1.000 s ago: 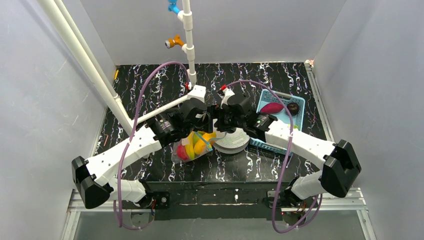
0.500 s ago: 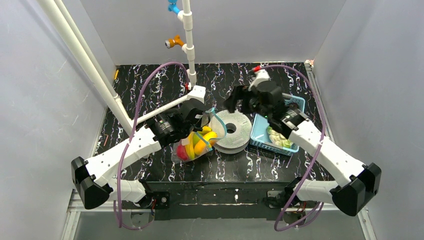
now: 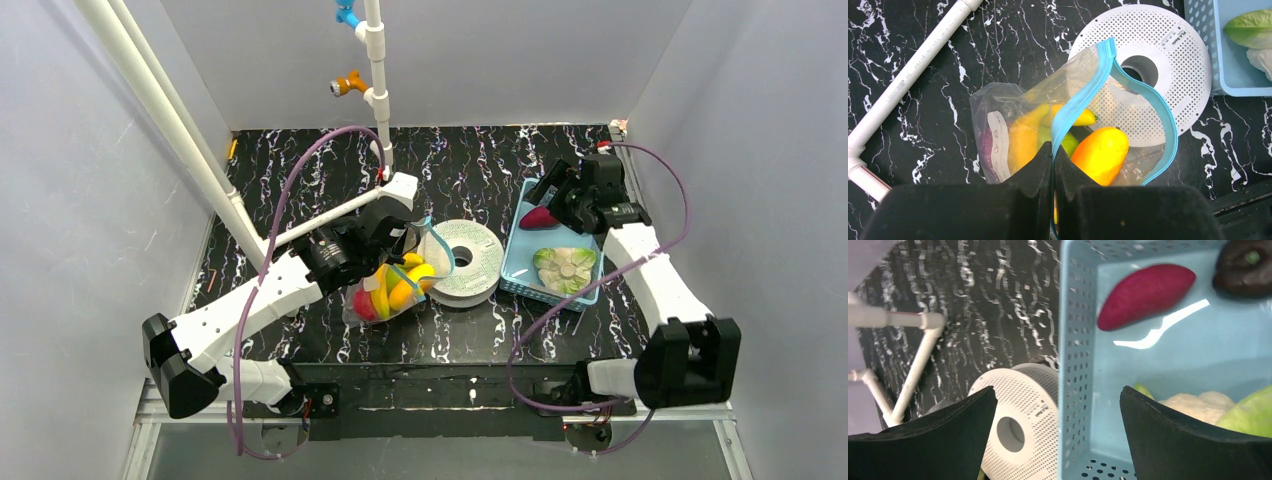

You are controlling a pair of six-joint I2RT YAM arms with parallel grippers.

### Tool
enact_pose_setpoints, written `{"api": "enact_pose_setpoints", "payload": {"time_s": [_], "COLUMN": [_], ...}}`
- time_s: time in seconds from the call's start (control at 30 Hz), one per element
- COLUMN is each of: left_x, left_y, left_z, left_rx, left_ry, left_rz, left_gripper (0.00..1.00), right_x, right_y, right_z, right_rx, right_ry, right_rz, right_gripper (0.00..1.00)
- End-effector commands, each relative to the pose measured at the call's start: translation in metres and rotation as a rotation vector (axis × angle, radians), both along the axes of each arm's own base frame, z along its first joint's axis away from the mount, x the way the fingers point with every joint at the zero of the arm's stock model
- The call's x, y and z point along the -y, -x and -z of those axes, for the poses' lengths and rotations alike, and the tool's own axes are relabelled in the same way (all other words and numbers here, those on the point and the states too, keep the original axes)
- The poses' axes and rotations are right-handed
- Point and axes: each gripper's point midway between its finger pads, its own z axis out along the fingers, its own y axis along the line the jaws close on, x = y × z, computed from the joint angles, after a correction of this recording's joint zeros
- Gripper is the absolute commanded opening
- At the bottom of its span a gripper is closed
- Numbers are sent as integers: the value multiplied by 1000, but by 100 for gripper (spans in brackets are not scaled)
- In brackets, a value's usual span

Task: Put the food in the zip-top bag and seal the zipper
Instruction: Pick up the fake vegetable from the bin.

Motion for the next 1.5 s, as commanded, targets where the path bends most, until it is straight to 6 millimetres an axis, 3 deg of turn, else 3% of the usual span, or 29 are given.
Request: {"api": "enact_pose_setpoints", "payload": {"time_s": [0.0, 0.4, 0.6, 0.8, 1.1, 1.47], "left_x": [5, -10, -12, -14, -15, -11], "left_y": [2, 2, 4, 6, 10, 11], "left_z": [-18, -26, -21, -22, -19, -16], "left_rx": [23, 45, 35, 33, 21, 0], "left_ry": [47, 44, 59, 60, 60, 68], "left_rz": [42, -24, -42, -43, -34, -26], "left_gripper": [0, 0, 0, 0, 0, 0], "right_x": [11, 35, 58, 60, 57, 55], "right_y": [-13, -36, -48, -61, -72, -71], "right_z": [6, 59, 85, 106, 124, 133], "right_rx": [-123, -290, -316, -373, -409, -412], "right_ry": [-69, -130, -54, -32, -55, -58], "right_rz": [92, 284, 384, 397, 409, 396], "right_gripper": [98, 98, 98, 98, 96, 84]}}
